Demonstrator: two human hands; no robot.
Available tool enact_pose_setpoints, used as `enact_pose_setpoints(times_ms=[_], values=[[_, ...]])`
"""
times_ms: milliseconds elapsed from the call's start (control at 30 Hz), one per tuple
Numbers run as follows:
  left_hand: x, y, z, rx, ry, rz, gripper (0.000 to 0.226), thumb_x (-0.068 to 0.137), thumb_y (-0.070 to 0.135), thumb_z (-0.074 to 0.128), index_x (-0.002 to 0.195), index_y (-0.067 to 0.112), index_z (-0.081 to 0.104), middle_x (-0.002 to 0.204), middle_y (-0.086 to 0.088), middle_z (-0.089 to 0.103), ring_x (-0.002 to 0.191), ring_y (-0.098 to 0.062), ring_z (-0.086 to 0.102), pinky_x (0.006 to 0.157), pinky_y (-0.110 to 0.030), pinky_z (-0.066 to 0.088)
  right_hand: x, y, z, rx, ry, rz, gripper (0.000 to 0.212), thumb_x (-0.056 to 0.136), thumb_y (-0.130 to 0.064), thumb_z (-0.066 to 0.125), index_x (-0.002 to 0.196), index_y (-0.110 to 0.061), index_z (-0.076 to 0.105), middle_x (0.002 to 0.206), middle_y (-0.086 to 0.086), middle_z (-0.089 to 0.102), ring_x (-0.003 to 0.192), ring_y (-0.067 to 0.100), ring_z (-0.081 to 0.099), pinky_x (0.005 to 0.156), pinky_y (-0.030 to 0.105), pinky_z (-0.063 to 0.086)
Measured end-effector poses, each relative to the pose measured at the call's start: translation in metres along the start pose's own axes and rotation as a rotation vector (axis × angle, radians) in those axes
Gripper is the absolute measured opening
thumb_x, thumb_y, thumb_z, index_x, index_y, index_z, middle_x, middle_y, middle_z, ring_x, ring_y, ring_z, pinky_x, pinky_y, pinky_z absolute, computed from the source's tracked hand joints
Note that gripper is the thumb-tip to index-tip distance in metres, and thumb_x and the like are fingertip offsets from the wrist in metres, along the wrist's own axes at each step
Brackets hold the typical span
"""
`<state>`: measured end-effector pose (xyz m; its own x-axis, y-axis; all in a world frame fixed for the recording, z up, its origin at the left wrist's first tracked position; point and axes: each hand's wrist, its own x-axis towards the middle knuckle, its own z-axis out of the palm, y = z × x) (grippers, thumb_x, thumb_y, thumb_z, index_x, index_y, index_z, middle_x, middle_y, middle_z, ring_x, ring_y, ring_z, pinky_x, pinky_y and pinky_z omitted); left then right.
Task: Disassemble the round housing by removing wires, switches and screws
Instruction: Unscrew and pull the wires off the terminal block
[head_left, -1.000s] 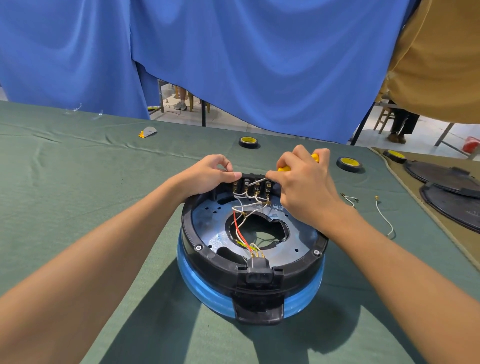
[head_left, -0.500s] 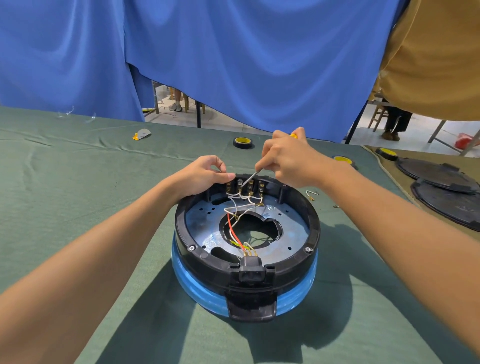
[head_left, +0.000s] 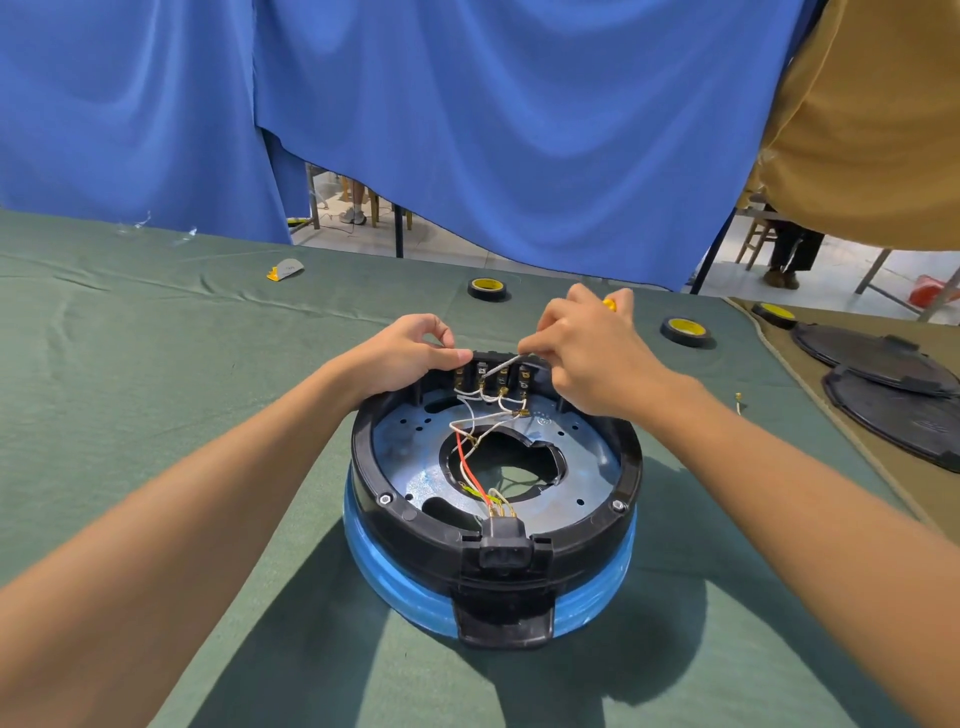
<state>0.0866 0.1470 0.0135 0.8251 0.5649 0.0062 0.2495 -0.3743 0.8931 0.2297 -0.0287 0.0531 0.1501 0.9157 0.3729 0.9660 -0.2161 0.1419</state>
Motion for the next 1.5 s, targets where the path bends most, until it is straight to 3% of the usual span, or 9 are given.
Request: enact_pose_setpoints(times_ms=[167,267,433,600,767,900,1100,1500], values=[[0.003,-0.003,0.0,0.021,0.011,0.009,0.024,0.085,0.037,0.074,0.084,0.021,0.055,0.089,-0.01,0.066,0.08,-0.023,0.058,0.088,-0.049,0.049,0.026,0.011,-0.011,0.062,-0.177,-0.059,0.041,0.092,-0.003,0.052,0.105,-0.035,0.073,0.103,-0.007,0.061,0.1,0.015,0.034,0.078,0.037,0.015],[0.004,-0.003,0.0,0.028,0.011,0.007,0.024,0.086,0.037,0.073,0.085,0.021,0.055,0.087,-0.008,0.065,0.079,-0.021,0.057,0.08,-0.04,0.045,0.04,0.015,-0.018,0.097,-0.282,-0.1,0.036,0.096,-0.006,0.052,0.104,-0.033,0.074,0.105,-0.007,0.064,0.103,0.014,0.037,0.086,0.04,0.022],[0.003,-0.003,0.0,0.026,0.009,0.005,0.023,0.086,0.037,0.072,0.085,0.021,0.055,0.082,-0.005,0.064,0.074,-0.019,0.056,0.076,-0.038,0.044,0.047,0.017,-0.022,0.11,-0.323,-0.126,0.029,0.097,-0.011,0.054,0.105,-0.03,0.075,0.105,-0.006,0.065,0.104,0.014,0.041,0.095,0.044,0.024],[0.003,-0.002,0.0,0.008,0.006,0.001,0.023,0.087,0.035,0.073,0.085,0.02,0.054,0.085,-0.009,0.064,0.077,-0.023,0.057,0.079,-0.042,0.046,0.032,0.012,-0.015,0.062,-0.217,-0.088,0.034,0.095,-0.009,0.051,0.106,-0.034,0.072,0.102,-0.008,0.062,0.096,0.012,0.031,0.08,0.038,0.018],[0.003,-0.001,0.001,-0.001,0.004,0.005,0.023,0.087,0.033,0.072,0.084,0.02,0.054,0.087,-0.01,0.065,0.08,-0.025,0.059,0.088,-0.049,0.05,0.009,0.004,-0.004,-0.004,-0.02,-0.061,0.037,0.09,-0.01,0.053,0.11,-0.035,0.071,0.1,-0.004,0.058,0.099,0.018,0.038,0.078,0.037,0.014],[0.002,-0.001,0.001,0.003,0.001,-0.004,0.022,0.087,0.033,0.072,0.085,0.02,0.054,0.088,-0.011,0.066,0.08,-0.025,0.06,0.092,-0.053,0.05,0.008,0.002,-0.002,0.058,-0.034,-0.029,0.038,0.092,-0.009,0.052,0.11,-0.036,0.072,0.098,-0.004,0.057,0.096,0.016,0.035,0.074,0.035,0.012],[0.002,0.001,0.001,0.005,0.003,-0.011,0.023,0.087,0.035,0.072,0.084,0.02,0.054,0.09,-0.013,0.067,0.081,-0.026,0.06,0.093,-0.053,0.049,0.014,-0.001,-0.007,0.061,-0.07,-0.047,0.038,0.09,-0.007,0.052,0.106,-0.035,0.073,0.098,-0.004,0.058,0.097,0.017,0.037,0.082,0.041,0.02],[0.001,0.002,0.001,-0.008,-0.003,-0.005,0.022,0.089,0.031,0.07,0.085,0.018,0.053,0.088,-0.011,0.066,0.08,-0.024,0.061,0.092,-0.051,0.05,-0.003,-0.003,-0.001,0.016,0.022,0.003,0.031,0.093,-0.013,0.054,0.105,-0.035,0.073,0.098,-0.004,0.06,0.099,0.018,0.039,0.076,0.037,0.018]])
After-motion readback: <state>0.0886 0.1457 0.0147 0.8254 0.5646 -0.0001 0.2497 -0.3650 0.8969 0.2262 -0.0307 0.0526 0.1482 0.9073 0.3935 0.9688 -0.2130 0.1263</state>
